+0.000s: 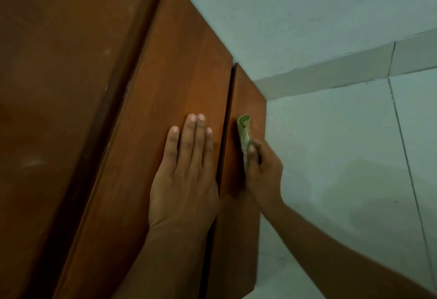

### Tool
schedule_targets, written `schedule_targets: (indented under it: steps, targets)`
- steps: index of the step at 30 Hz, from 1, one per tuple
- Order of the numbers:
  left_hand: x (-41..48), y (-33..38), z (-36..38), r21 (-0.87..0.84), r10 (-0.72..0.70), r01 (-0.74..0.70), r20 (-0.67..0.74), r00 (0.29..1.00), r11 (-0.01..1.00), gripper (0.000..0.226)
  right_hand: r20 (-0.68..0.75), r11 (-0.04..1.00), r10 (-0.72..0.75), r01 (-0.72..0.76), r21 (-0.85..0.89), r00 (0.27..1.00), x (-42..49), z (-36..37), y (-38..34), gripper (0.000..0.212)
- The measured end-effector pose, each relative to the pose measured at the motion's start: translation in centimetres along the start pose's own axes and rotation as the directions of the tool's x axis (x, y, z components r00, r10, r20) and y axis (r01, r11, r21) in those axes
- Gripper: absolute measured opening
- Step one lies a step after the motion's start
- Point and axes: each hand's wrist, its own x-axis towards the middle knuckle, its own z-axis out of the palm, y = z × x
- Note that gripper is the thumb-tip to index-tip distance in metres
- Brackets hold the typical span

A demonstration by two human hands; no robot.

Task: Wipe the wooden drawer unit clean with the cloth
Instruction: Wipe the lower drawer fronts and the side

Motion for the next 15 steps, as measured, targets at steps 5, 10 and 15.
schedule_targets:
  steps: [5,10,15]
  targets:
    - [-0.1,0.0,0.3,-0.019,-0.012,0.011,-0.042,0.999,1.000,0.071,0.243,0.974,-0.209,0.181,0.133,0.947,-6.3,0.2,-0.4,0.046]
    - [0.0,0.1,0.4,-0.014,0.000,0.000,-0.005,1.000,1.000,0.073,0.177,0.994,-0.102,0.092,0.067,0.979,1.9,2.2,0.9,0.047]
    - [0.0,0.0,0.4,0.034,0.019,-0.021,0.064,0.998,0.999,0.080,0.066,0.972,0.227,-0.222,-0.076,0.972,11.0,3.1,0.8,0.042]
